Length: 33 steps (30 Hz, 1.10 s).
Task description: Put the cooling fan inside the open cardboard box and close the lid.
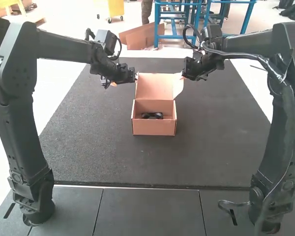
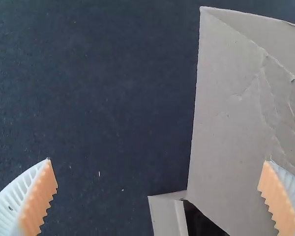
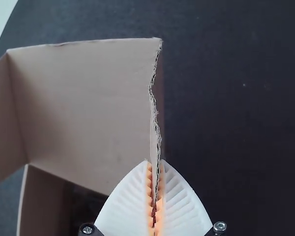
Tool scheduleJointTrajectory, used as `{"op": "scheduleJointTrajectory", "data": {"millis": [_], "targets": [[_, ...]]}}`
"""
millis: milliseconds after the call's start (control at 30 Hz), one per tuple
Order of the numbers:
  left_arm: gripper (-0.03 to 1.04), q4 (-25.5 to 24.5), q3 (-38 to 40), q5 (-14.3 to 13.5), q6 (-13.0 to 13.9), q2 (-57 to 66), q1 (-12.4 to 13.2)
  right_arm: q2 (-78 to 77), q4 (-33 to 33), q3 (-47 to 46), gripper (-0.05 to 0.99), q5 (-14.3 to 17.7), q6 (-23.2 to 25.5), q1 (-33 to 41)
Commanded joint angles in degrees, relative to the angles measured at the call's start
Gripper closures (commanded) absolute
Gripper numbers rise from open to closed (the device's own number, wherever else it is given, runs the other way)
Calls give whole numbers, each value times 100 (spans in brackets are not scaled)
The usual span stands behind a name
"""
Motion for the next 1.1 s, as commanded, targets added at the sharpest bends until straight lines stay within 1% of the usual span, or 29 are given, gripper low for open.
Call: {"op": "scheduleJointTrajectory", "data": {"millis": [0,100,367,633,867,1067], "targets": [[4,1,187,94,-19,-22,-14,-35,44,120,90,-15,9,2],[4,-17,196,94,-19,-31,-23,-44,44,138,92,-32,0,11],[4,-166,196,94,-81,-110,-23,-149,-17,138,92,-270,-27,213],[4,-210,196,94,-98,-206,-23,-298,-193,41,92,-296,-62,415],[4,-324,187,94,-133,-268,-23,-571,-228,-328,92,-287,-70,433],[4,-474,170,94,-160,-329,-137,-905,-219,-794,92,-287,-106,503]]}}
